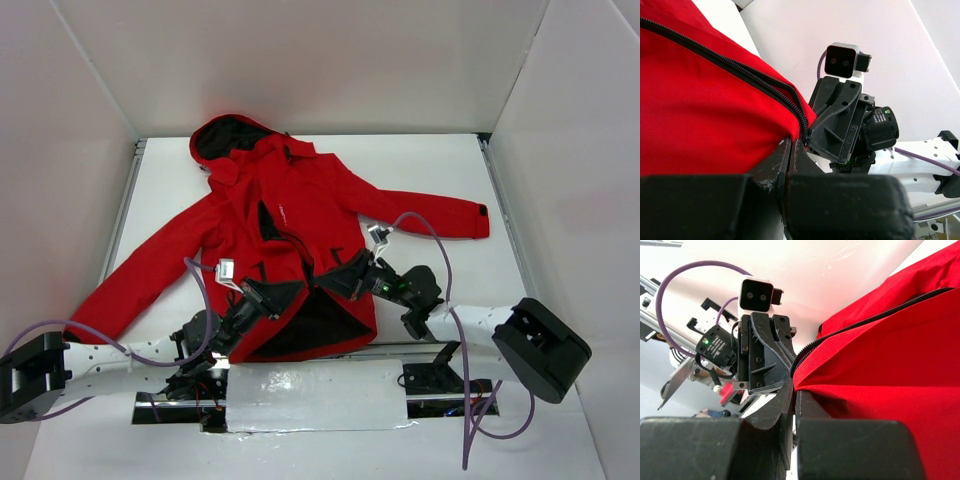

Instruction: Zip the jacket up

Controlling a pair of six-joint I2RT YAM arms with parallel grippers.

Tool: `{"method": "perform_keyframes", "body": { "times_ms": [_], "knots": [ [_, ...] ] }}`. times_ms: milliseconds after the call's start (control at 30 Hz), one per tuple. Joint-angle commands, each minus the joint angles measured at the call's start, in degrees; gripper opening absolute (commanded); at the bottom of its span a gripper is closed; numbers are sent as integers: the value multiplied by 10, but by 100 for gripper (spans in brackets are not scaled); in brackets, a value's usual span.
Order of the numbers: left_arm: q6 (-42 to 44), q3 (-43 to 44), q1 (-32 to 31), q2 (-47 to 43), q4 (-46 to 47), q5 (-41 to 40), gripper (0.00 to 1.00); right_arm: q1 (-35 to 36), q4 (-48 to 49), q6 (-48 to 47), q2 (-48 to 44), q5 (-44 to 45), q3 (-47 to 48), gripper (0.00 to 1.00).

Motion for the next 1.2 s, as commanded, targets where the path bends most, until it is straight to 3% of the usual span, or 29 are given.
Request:
{"method": "perform_keyframes", "body": {
  "times_ms": [0, 633, 700, 967, 1167],
  "knots": [
    [9, 1, -1, -9, 60, 8, 0, -1, 68, 9, 9, -16, 25, 0],
    [74, 26, 0, 10, -3, 8, 0, -1, -71, 33, -50, 64, 45, 0],
    [100, 32, 0, 10, -9, 16, 0, -1, -121, 28, -64, 76, 49, 0],
    [156, 40, 0, 4, 2, 94, 0, -1, -157, 3, -59, 62, 68, 0],
    [175, 54, 0, 9, -35, 106, 0, -3, -198, 14, -70, 61, 84, 0]
  ]
}}
